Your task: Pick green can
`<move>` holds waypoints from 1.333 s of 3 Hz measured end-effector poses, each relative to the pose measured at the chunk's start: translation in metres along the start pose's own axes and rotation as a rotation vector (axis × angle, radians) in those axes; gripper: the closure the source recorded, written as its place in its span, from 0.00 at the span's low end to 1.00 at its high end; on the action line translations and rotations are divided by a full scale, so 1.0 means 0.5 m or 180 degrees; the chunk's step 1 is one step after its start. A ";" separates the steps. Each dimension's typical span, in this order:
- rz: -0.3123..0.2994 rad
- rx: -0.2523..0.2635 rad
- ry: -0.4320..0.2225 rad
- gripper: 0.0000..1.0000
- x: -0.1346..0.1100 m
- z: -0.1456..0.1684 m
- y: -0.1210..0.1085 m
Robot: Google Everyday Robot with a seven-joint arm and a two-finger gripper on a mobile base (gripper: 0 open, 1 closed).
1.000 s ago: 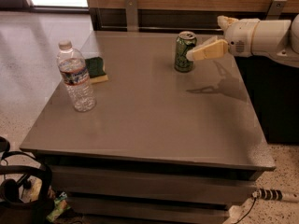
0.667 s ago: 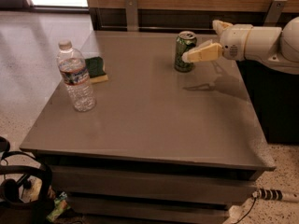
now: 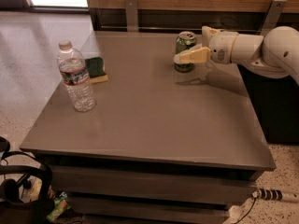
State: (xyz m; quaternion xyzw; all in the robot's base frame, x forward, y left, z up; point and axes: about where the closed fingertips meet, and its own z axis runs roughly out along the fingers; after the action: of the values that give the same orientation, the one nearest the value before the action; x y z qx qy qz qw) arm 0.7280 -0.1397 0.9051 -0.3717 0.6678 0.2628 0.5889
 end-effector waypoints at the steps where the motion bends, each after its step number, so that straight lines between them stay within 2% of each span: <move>1: 0.0069 -0.0084 -0.0056 0.00 0.019 0.029 0.006; 2: 0.0149 -0.0123 -0.0136 0.21 0.041 0.050 0.017; 4: 0.0141 -0.0156 -0.0129 0.83 0.037 0.060 0.025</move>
Offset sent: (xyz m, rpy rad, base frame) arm 0.0072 0.0218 -0.0426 0.1077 0.0262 0.0274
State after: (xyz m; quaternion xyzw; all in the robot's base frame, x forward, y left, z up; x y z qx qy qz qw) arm 0.7354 -0.1121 0.8808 -0.3658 0.6571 0.2995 0.5871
